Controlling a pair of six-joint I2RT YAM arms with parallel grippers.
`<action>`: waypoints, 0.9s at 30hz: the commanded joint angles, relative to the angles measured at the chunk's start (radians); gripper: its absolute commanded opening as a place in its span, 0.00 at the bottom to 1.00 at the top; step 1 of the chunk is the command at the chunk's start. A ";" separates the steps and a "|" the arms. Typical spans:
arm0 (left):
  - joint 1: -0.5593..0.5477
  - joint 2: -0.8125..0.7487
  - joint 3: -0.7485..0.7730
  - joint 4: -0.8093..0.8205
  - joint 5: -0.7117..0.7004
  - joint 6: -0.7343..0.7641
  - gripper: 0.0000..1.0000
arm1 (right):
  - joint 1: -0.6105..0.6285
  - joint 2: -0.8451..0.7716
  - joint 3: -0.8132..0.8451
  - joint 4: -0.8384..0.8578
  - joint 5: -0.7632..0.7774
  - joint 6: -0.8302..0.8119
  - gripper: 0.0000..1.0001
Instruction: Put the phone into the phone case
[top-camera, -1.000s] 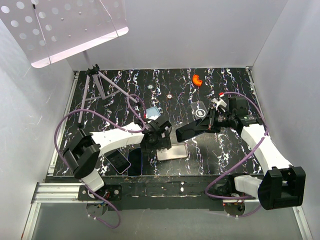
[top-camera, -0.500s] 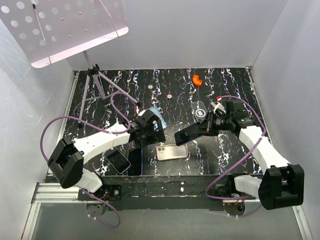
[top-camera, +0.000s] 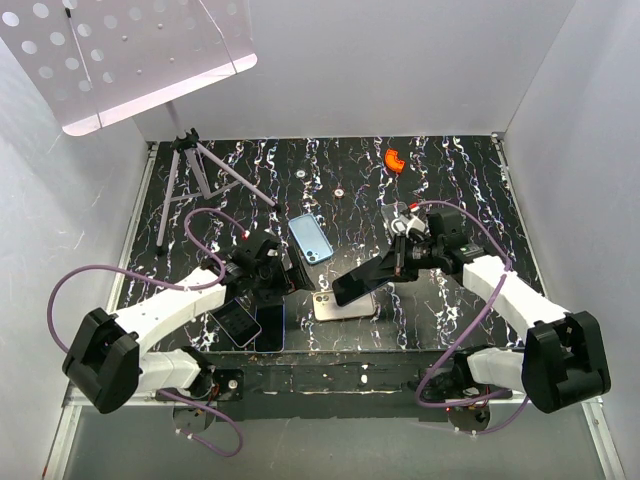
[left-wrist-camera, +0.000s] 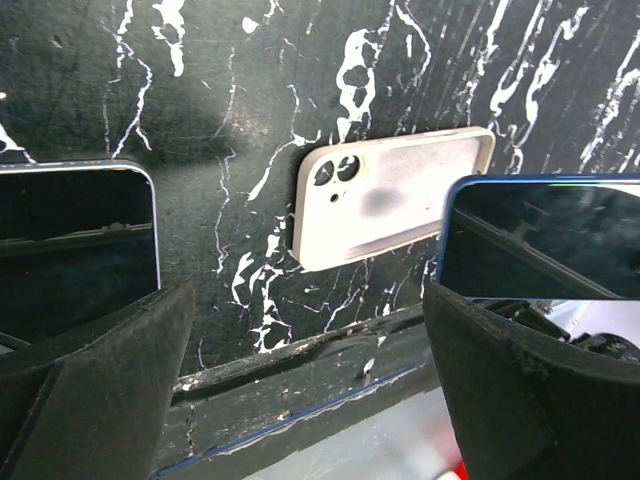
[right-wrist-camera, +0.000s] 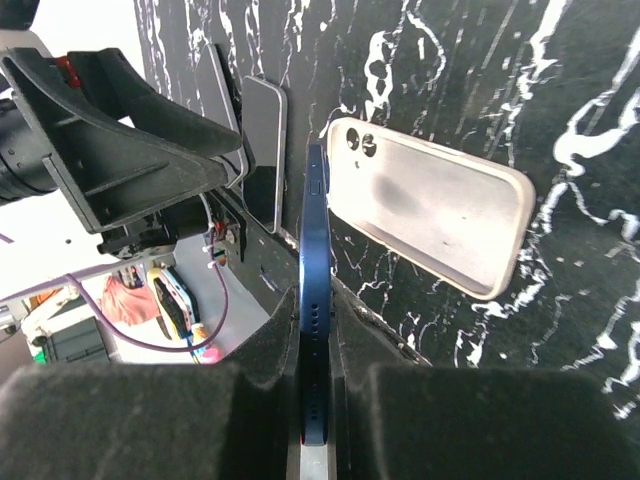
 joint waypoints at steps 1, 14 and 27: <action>0.013 -0.058 -0.038 0.067 0.067 0.005 0.97 | 0.067 0.002 -0.025 0.193 -0.015 0.074 0.01; 0.016 -0.062 -0.089 0.160 0.131 -0.022 0.95 | 0.221 0.025 -0.148 0.469 0.165 0.215 0.01; 0.016 0.027 -0.126 0.275 0.177 -0.058 0.87 | 0.226 0.040 -0.206 0.524 0.205 0.235 0.01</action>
